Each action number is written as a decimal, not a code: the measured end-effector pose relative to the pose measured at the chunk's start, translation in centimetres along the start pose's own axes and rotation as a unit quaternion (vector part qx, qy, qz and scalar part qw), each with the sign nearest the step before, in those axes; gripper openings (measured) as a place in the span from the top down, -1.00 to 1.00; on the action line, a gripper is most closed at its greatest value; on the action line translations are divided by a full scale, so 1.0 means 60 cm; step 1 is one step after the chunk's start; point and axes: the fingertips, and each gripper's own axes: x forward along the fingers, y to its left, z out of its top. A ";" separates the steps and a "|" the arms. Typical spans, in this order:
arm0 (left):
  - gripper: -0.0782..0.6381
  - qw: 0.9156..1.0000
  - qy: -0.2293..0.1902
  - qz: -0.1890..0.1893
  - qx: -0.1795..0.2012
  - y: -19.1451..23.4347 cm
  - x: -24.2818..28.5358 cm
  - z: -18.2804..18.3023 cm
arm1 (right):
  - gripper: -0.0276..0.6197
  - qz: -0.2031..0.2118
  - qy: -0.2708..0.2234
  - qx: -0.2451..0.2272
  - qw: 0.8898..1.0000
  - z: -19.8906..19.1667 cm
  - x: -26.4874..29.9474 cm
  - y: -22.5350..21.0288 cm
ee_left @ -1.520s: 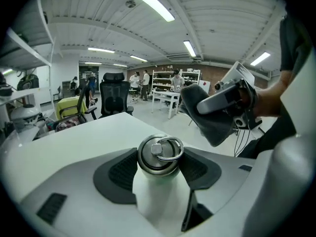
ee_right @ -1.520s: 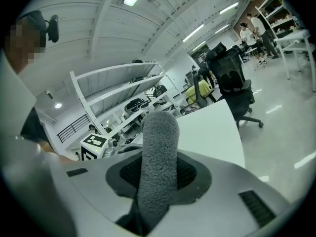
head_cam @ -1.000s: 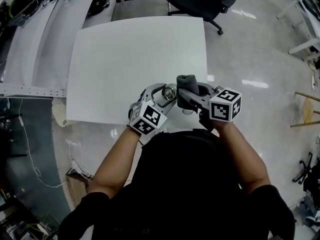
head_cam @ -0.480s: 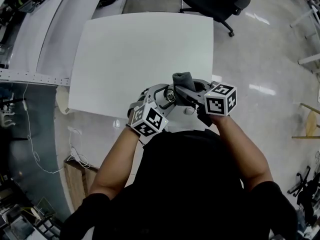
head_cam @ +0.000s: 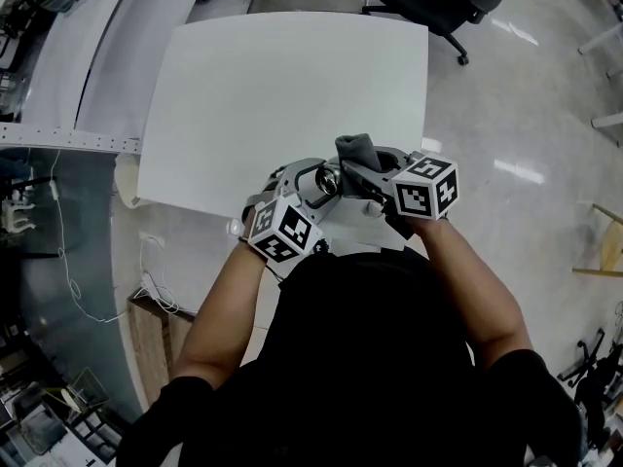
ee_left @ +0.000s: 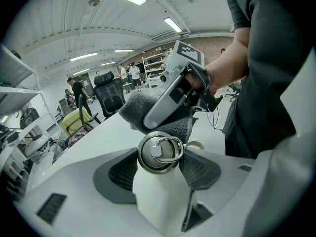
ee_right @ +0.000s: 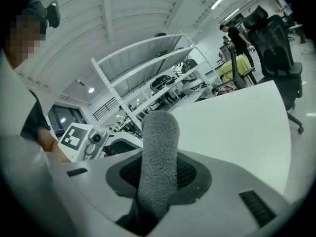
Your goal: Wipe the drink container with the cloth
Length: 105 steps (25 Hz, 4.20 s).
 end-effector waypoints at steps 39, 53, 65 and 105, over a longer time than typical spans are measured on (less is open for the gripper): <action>0.05 1.000 -0.007 0.003 -0.009 0.007 -0.014 -0.023 | 0.58 -0.094 0.036 0.062 0.993 -0.066 0.014 -0.154; 0.05 1.000 -0.006 0.006 0.000 0.005 -0.018 -0.027 | 0.58 -0.157 0.074 -0.007 0.985 -0.080 0.010 -0.174; 0.05 1.000 -0.001 0.007 0.019 0.003 -0.018 -0.029 | 0.58 -0.212 0.036 -0.033 0.976 -0.045 -0.029 -0.180; 0.05 0.994 0.010 0.011 0.106 -0.020 -0.005 -0.008 | 0.58 0.038 0.170 0.042 0.984 0.008 0.149 -0.046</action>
